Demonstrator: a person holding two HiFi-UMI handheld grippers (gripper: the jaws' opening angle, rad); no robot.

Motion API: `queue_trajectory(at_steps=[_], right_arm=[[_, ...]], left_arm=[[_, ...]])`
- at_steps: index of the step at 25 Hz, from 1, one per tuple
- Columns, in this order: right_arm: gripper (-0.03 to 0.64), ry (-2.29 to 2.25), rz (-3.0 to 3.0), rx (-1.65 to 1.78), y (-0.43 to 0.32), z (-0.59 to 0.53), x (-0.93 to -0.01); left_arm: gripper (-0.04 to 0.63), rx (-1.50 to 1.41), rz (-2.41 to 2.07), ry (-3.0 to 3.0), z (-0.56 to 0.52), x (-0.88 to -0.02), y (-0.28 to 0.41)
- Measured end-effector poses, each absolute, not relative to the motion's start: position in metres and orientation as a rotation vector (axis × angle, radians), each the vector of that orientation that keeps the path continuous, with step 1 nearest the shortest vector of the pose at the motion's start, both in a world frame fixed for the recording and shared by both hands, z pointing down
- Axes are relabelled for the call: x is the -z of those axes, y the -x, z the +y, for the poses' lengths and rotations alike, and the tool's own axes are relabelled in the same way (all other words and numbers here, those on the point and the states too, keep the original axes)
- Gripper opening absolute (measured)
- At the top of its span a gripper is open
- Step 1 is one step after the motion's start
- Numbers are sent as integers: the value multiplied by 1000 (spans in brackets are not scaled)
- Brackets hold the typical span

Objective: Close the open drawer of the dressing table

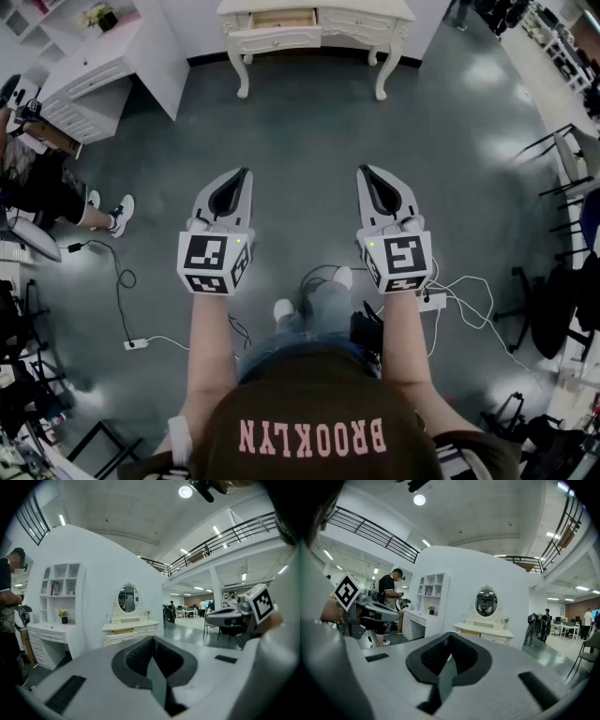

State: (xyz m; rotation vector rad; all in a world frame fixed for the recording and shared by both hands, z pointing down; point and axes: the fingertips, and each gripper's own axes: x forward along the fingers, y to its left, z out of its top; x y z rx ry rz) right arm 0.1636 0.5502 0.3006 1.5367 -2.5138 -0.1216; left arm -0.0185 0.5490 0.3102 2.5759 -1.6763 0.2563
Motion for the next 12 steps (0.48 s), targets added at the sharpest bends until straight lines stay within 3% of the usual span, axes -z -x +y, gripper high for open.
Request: queue_trajectory(at_steps=[12], right_arm=[[-8,-1516,-2534,126,-193,553,-296]], left_arm=[[5,-122,-1778,-2598,552,-287,-11]])
